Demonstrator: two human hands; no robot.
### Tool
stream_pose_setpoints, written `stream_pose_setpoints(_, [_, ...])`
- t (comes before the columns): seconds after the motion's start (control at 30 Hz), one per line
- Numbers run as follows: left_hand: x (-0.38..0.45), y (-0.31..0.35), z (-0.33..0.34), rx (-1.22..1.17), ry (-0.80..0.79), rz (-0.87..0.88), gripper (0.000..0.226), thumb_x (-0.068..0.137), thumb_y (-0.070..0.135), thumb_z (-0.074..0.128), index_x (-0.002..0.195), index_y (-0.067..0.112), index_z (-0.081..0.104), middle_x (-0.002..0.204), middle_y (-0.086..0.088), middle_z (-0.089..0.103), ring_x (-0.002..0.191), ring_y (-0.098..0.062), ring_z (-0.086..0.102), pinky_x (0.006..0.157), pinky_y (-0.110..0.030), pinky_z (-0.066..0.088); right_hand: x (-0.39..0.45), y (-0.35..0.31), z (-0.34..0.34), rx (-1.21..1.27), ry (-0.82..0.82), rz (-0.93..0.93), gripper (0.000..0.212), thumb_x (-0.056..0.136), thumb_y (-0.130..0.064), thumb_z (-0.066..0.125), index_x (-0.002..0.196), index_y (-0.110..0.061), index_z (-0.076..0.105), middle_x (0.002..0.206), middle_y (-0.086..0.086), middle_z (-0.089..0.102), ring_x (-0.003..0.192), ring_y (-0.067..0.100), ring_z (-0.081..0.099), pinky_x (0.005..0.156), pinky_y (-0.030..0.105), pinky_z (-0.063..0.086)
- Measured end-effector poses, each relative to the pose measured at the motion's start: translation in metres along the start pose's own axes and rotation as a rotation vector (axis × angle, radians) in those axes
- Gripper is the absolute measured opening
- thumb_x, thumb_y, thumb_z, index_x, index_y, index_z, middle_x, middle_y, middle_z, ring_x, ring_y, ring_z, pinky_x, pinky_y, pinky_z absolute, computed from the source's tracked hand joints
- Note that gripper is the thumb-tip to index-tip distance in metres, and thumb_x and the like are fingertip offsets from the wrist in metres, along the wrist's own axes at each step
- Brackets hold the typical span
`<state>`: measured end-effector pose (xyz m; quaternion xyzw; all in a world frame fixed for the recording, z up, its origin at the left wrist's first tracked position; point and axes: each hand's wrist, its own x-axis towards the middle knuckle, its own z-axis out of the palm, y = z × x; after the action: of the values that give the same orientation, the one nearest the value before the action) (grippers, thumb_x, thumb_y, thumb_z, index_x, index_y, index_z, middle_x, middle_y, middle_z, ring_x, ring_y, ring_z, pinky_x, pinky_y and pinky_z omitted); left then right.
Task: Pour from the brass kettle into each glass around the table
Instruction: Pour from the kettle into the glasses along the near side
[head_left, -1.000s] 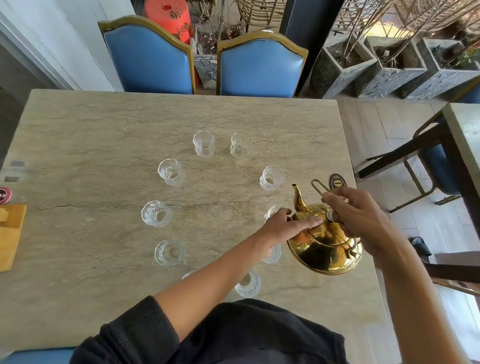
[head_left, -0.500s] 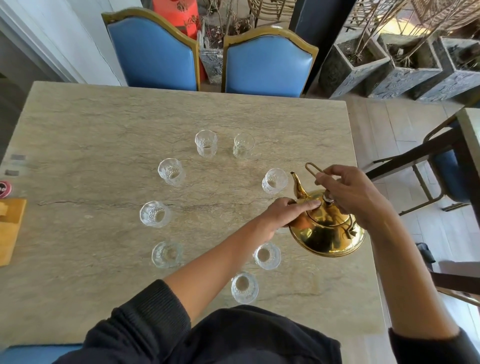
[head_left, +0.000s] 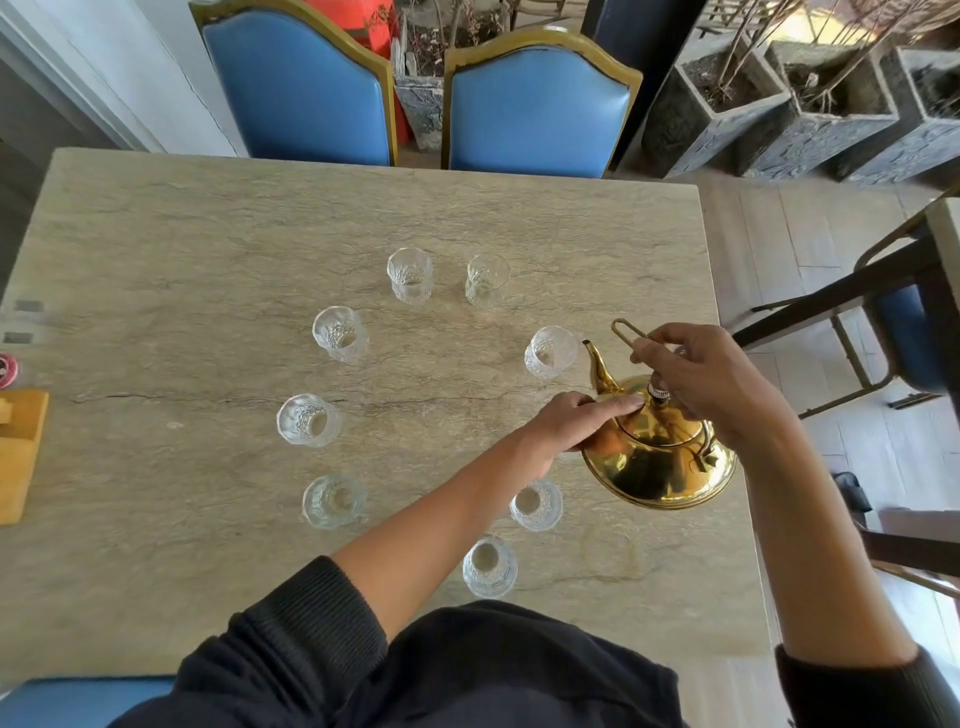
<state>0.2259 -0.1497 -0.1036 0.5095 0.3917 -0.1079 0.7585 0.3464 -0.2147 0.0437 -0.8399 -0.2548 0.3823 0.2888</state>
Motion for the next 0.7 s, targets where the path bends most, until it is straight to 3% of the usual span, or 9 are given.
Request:
stream_pose_setpoints(0.37, [-0.0023,0.0027,0.0007,-0.014,-0.002,0.013,0.046,0.083,0.065,0.082,0.094,0.021,0.077,0.108,-0.010,0.084,0.111,-0.027,0.078,0.110,-0.042,0.056,-0.0057,-0.0039,-0.0016,-0.004,0.004,-0.003,0.027,0.099,-0.036,0.058,0.098,-0.012,0.070,0.072,0.010,0.059,0.047,0.012,0.042,0.044,0.027,0.033])
stream_pose_setpoints(0.53, [-0.0030,0.0029,0.0040,-0.034,-0.013,0.021,0.080,0.065,0.076,0.082,0.111,0.010,0.079,0.107,-0.010,0.084,0.109,-0.027,0.079,0.108,-0.042,0.057,-0.0071,-0.0067,-0.0037,-0.033,0.004,0.001,0.028,0.100,-0.036,0.057,0.100,-0.010,0.070,0.073,0.010,0.060,0.047,0.012,0.041,0.043,0.027,0.033])
stream_pose_setpoints(0.7, [-0.0035,0.0040,0.0044,-0.037,-0.007,0.016,0.052,0.081,0.067,0.082,0.099,0.018,0.078,0.110,-0.012,0.083,0.110,-0.028,0.079,0.110,-0.042,0.057,-0.0082,-0.0088,-0.0048,-0.055,0.006,-0.008,0.028,0.100,-0.036,0.058,0.100,-0.010,0.070,0.073,0.009,0.061,0.048,0.013,0.043,0.043,0.027,0.034])
